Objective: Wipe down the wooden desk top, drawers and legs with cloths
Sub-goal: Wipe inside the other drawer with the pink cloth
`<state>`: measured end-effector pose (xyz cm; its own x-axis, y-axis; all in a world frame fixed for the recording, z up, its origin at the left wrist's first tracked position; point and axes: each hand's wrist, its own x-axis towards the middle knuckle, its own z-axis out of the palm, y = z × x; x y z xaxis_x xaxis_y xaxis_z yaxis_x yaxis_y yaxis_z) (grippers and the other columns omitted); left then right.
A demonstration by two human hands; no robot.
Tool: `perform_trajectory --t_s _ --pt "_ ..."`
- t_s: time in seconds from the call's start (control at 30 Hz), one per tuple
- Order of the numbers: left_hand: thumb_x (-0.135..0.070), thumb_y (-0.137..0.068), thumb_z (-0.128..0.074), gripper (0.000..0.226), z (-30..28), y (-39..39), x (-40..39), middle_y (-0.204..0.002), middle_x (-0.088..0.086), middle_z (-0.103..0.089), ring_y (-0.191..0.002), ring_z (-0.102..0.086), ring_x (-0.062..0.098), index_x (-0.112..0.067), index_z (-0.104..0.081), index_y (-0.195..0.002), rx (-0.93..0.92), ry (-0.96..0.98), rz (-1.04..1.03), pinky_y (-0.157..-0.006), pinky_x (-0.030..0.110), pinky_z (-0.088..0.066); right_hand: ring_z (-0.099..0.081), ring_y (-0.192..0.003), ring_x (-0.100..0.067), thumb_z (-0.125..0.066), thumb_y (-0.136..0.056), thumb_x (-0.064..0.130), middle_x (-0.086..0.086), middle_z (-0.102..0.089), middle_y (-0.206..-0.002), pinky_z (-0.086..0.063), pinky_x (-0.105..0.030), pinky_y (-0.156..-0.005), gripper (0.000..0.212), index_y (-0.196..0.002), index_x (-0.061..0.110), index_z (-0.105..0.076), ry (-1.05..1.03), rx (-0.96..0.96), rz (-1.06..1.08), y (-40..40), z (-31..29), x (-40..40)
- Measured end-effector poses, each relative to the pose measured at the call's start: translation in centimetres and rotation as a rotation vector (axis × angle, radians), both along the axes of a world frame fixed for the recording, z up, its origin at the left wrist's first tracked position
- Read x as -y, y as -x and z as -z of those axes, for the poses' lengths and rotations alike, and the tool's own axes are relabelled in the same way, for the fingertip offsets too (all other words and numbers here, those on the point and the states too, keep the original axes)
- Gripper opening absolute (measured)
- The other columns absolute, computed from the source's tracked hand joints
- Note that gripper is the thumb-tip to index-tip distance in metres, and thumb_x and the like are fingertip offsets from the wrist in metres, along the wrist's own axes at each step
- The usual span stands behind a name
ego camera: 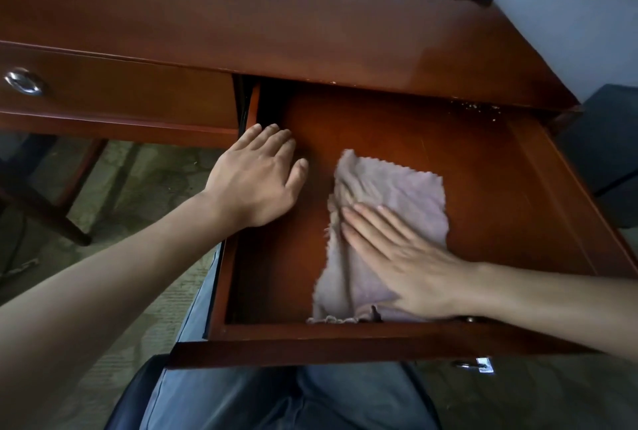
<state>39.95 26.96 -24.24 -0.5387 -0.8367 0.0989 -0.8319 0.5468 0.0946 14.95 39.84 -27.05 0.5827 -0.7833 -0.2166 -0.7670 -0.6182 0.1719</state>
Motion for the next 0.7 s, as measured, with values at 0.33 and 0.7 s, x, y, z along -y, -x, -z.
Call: perform_trajectory --t_s 0.33,0.7 --pt "-0.049 -0.1 -0.016 0.077 1.0 0.0 0.4 -0.157 0.018 -0.046 -0.152 -0.033 0.03 0.001 -0.051 -0.147 -0.025 0.093 -0.015 -0.128 0.04 -0.012 -0.031 -0.145 -0.047 -0.012 -0.081 0.072 -0.033 -0.046 -0.146 -0.012 -0.057 -0.124 0.108 -0.146 -0.01 -0.041 -0.078 0.197 0.032 -13.5 0.7 3.0" --pt "-0.052 -0.099 -0.008 0.078 2.0 7.7 -1.8 -0.167 0.014 -0.028 -0.155 -0.024 0.033 -0.008 -0.032 -0.158 0.109 -0.036 0.213 -0.127 0.046 -0.018 -0.015 -0.156 -0.031 -0.034 -0.099 0.072 -0.016 -0.028 -0.165 -0.006 -0.05 -0.127 0.089 -0.157 0.004 -0.032 0.013 0.078 -0.043 1.7 0.0 0.0"
